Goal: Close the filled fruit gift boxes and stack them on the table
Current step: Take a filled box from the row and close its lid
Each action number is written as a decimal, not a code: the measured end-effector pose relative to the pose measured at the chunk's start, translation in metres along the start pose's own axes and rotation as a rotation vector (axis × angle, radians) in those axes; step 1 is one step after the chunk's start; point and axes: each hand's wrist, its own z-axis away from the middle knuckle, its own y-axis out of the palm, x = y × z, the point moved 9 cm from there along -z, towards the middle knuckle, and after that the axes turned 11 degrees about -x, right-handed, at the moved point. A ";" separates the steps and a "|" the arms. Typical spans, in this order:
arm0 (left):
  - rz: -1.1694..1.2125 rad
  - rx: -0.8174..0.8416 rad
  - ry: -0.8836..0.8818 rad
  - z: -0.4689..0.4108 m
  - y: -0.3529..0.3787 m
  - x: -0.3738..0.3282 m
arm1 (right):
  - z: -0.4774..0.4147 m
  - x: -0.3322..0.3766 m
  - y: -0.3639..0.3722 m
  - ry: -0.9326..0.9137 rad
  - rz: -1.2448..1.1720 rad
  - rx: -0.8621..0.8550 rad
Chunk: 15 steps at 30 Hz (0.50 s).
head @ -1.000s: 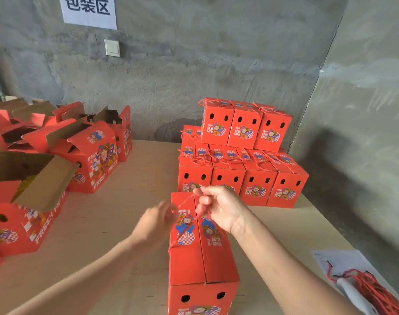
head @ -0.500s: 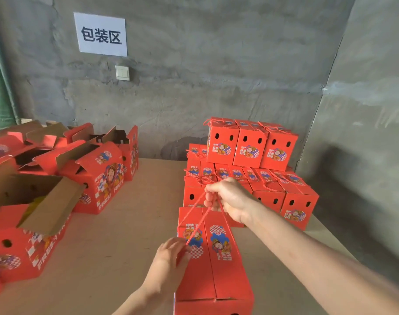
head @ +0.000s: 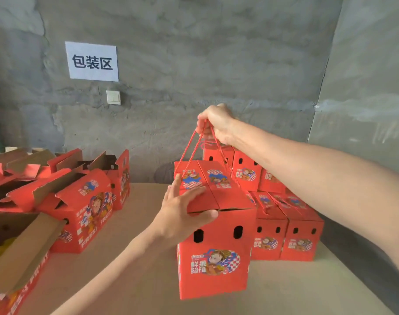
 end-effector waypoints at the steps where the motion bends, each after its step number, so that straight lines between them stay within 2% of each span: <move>1: -0.049 -0.025 0.008 -0.013 -0.002 0.005 | -0.013 0.005 0.005 -0.031 -0.002 -0.019; 4: -0.118 -0.073 -0.017 -0.054 0.002 0.033 | -0.052 0.006 0.023 -0.101 0.019 -0.042; 10: -0.107 -0.140 -0.001 -0.159 0.030 0.103 | -0.145 -0.019 0.059 -0.161 0.044 -0.043; 15: -0.086 -0.119 0.034 -0.254 0.067 0.161 | -0.220 -0.053 0.075 -0.193 0.063 -0.048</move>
